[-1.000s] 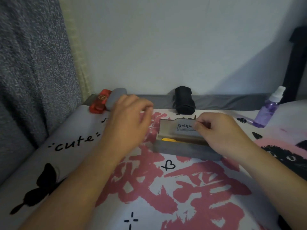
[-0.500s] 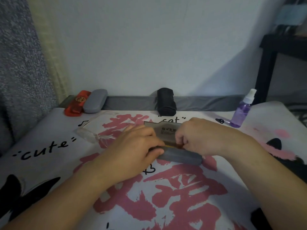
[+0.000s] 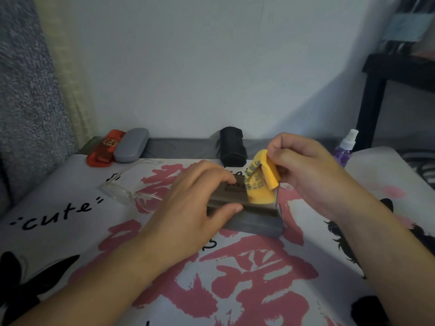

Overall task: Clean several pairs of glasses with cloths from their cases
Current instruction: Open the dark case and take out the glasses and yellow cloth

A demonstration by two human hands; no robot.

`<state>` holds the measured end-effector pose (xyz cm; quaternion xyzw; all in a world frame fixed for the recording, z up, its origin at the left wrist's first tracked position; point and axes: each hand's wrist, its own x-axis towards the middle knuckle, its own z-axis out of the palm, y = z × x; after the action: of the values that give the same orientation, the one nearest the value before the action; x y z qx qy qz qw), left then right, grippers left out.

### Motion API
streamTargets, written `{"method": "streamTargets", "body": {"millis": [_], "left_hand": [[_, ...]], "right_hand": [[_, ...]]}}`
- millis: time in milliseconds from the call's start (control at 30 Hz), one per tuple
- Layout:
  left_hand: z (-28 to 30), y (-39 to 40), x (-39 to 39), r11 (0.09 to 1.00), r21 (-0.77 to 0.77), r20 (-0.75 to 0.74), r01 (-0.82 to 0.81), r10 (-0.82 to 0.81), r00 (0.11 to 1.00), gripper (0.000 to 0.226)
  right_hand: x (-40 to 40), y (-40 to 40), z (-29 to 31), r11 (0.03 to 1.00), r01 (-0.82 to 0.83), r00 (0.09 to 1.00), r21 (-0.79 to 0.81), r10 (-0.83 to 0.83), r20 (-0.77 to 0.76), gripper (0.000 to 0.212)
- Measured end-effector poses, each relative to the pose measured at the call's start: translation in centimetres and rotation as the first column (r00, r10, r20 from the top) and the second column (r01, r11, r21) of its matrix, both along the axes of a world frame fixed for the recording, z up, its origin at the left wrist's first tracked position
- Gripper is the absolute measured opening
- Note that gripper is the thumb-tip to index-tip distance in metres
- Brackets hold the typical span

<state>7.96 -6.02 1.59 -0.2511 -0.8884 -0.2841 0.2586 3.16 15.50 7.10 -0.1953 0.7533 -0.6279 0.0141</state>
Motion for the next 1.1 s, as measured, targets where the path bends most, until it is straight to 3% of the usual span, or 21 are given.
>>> {"method": "streamTargets", "body": {"millis": [100,200,267,400,567,700,767,933,1100], "left_hand": [[-0.1,0.3,0.4,0.984,0.174,0.05,0.043,-0.052,0.997,0.038],[0.0,0.5,0.6,0.93,0.359,0.111,0.073,-0.121,0.987,0.033],[0.1,0.4,0.6,0.906,0.411,0.083,0.1,-0.146,0.986,0.026],[0.4,0.5,0.6,0.884,0.451,0.073,0.121,-0.172,0.982,0.005],[0.8,0.4,0.5,0.662,0.744,0.216,0.087,-0.362,0.907,0.009],[1.4,0.1,0.6,0.385,0.922,0.245,0.034,-0.65,0.72,0.033],[1.6,0.0,0.8,0.368,0.93,0.276,-0.007,-0.685,0.674,0.048],[2.1,0.7,1.3,0.396,0.916,0.338,-0.072,-0.66,0.671,0.027],[1.2,1.2,0.6,0.473,0.878,0.327,-0.079,-0.47,0.82,0.012]], "right_hand": [[0.8,-0.8,0.1,0.99,-0.079,0.993,-0.113,0.088,0.08,0.035],[1.3,-1.2,-0.1,0.975,-0.172,0.974,-0.142,0.189,0.124,0.015],[1.5,-1.3,-0.2,0.958,-0.193,0.959,-0.211,0.23,0.167,0.004],[1.5,-1.5,-0.4,0.915,-0.186,0.932,-0.357,0.279,0.231,0.014],[1.3,-1.0,-0.4,0.879,-0.276,0.898,-0.389,0.381,0.223,0.02],[1.7,-1.3,-0.3,0.94,-0.259,0.957,-0.221,0.28,0.069,0.007],[1.8,-1.5,-0.4,0.95,-0.257,0.964,-0.178,0.266,0.025,0.01],[2.0,-2.1,-1.0,0.958,-0.249,0.967,-0.139,0.254,0.017,0.01],[1.9,-2.9,-1.7,0.963,-0.148,0.989,-0.223,0.145,-0.029,0.017]]}}
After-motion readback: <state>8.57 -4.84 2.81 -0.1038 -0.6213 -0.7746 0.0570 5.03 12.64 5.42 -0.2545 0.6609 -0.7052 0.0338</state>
